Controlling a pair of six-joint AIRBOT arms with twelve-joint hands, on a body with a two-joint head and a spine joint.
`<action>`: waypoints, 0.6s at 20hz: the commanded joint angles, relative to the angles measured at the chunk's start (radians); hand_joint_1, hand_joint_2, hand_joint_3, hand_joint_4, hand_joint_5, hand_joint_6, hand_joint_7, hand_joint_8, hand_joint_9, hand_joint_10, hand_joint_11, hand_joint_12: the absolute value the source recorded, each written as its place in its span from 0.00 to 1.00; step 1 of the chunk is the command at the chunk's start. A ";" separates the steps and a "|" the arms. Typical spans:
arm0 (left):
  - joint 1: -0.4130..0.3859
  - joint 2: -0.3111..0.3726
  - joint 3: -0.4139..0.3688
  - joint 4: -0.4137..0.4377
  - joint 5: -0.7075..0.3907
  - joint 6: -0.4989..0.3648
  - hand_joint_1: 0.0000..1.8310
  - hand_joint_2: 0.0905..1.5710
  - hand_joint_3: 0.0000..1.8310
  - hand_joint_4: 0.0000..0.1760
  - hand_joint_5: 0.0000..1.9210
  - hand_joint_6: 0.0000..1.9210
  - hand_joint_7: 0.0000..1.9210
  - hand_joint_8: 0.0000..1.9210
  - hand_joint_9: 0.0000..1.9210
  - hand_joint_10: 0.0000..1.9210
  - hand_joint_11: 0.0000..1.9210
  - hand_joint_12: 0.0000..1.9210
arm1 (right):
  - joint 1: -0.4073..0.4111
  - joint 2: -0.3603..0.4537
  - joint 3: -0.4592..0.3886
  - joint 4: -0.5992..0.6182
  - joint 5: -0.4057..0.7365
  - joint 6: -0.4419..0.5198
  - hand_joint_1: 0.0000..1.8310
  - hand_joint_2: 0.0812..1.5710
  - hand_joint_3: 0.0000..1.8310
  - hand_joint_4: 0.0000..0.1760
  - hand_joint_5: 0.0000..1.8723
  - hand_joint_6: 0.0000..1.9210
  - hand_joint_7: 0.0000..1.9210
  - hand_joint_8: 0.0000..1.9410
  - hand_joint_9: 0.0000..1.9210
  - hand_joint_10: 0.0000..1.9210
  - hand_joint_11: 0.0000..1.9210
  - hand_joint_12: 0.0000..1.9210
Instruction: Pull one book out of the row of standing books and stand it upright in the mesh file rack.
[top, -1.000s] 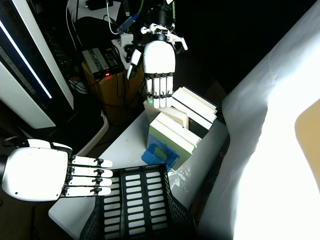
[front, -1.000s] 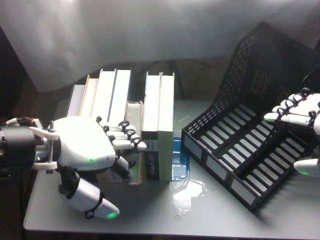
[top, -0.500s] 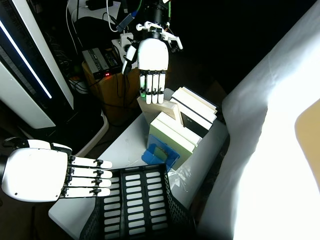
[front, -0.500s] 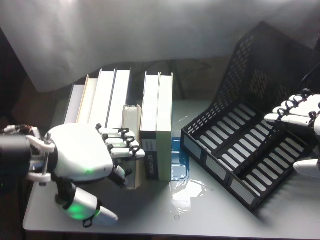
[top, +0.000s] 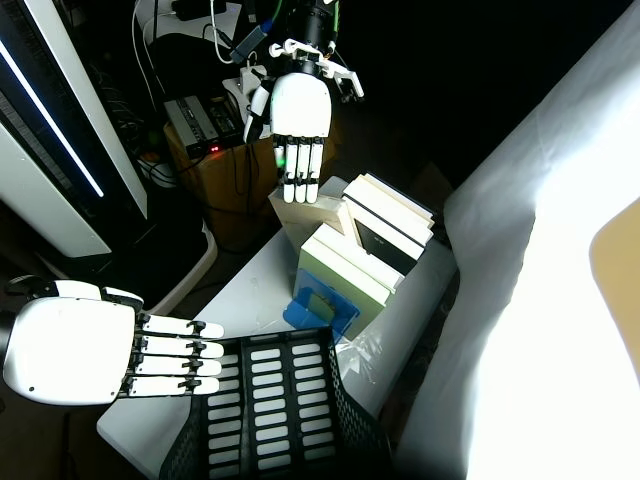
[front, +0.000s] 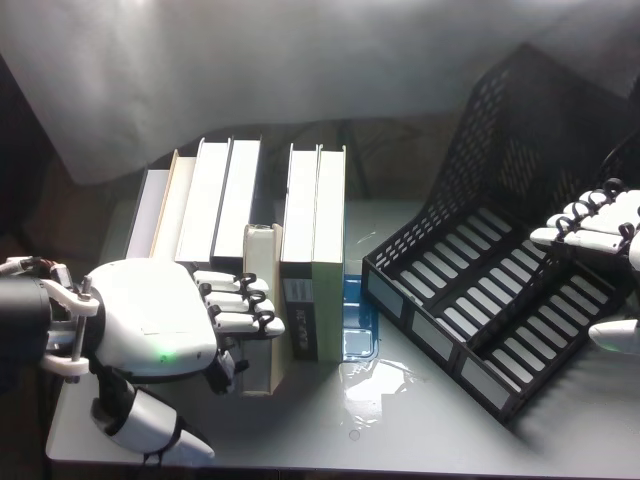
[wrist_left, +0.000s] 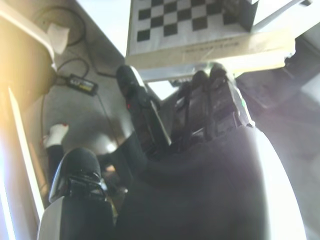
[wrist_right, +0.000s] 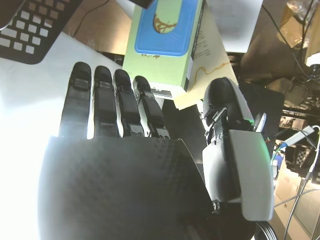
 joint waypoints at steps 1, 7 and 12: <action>-0.001 0.017 -0.002 -0.004 -0.054 -0.001 0.08 0.72 0.00 0.00 0.39 0.01 0.02 0.00 0.00 0.00 0.00 0.00 | 0.003 0.010 0.008 0.013 0.097 0.001 0.15 0.82 0.00 0.00 0.00 0.00 0.00 0.00 0.00 0.00 0.00 0.00; -0.019 0.033 -0.005 0.021 -0.081 -0.001 0.09 0.71 0.00 0.00 0.37 0.00 0.01 0.00 0.00 0.00 0.00 0.00 | 0.003 0.010 0.010 0.014 0.097 0.002 0.18 0.82 0.00 0.00 0.00 0.00 0.00 0.00 0.00 0.00 0.00 0.00; -0.084 0.077 -0.024 -0.014 -0.125 -0.001 0.10 0.71 0.00 0.00 0.35 0.00 0.01 0.00 0.00 0.00 0.00 0.00 | 0.003 0.015 0.008 0.016 0.101 0.002 0.20 0.82 0.00 0.00 0.00 0.00 0.00 0.00 0.00 0.00 0.00 0.00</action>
